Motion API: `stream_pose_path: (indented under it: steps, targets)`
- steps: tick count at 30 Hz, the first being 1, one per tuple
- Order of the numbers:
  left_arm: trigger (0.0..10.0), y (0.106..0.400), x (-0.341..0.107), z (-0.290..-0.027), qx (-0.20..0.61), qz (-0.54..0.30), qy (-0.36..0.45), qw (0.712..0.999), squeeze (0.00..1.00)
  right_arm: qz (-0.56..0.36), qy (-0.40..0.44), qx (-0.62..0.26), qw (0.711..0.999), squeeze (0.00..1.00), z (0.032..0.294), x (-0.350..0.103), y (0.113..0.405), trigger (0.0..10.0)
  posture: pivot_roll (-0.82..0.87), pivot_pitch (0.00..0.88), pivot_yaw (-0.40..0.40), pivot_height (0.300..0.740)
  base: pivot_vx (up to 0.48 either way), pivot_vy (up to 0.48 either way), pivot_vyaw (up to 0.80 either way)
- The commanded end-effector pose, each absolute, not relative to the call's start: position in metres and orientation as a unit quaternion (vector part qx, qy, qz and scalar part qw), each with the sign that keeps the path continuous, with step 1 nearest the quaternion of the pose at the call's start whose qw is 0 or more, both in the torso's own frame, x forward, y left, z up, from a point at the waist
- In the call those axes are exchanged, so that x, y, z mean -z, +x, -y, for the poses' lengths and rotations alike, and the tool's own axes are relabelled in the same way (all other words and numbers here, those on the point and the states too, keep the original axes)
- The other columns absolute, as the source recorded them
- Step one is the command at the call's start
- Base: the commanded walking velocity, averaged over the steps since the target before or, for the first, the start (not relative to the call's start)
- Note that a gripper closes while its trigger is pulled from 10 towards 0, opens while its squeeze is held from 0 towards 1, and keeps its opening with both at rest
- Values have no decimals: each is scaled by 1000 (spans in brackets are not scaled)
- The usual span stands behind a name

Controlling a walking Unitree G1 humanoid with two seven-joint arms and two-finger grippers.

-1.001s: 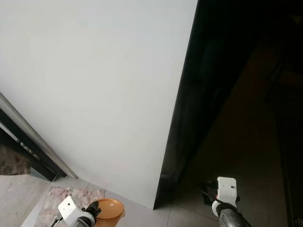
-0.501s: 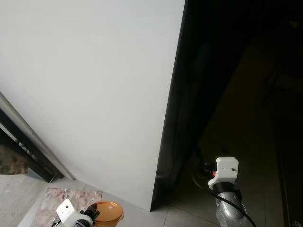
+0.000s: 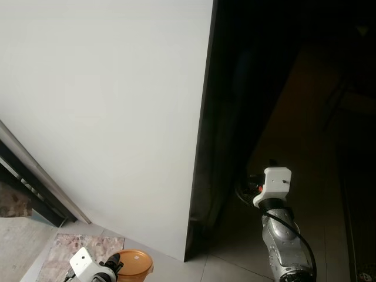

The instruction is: Restocking fridge

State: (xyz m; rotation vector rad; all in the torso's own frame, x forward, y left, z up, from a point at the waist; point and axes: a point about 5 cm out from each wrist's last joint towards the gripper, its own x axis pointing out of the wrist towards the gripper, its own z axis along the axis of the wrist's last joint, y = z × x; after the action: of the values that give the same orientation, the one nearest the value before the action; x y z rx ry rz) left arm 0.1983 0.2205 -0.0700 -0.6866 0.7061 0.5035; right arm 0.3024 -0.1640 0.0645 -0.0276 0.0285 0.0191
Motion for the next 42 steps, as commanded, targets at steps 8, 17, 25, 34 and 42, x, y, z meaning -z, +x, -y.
stream_pose_path:
  steps: [8, 17, 25, 34, 42]
  targets:
    - [10000, 194, 72, -222, -246, -340, -321, 849, 0, -42, 2, -31, 999, 67, 162, -58, 304, 10000, 15, 83, -19, 740, 0, 0, 0]
    - [10000, 195, 72, -221, -243, -341, -318, 850, 0, -73, 18, -105, 992, 0, 146, -54, 309, 10000, 16, 88, -17, 740, 0, 0, 0]
    - [10000, 195, 72, -219, -237, -344, -316, 852, 0, -70, 19, -95, 993, 0, 146, -53, 310, 10000, 18, 83, -19, 740, 0, 0, 0]
    - [10000, 196, 72, -218, -239, -341, -317, 852, 0, -54, 4, -80, 995, 0, 150, -64, 322, 10000, 17, 82, -19, 740, 0, 0, 0]
    - [10000, 196, 72, -217, -235, -341, -316, 854, 0, -50, -3, -93, 994, 0, 146, -67, 328, 10000, 18, 80, -17, 740, 0, 0, 0]
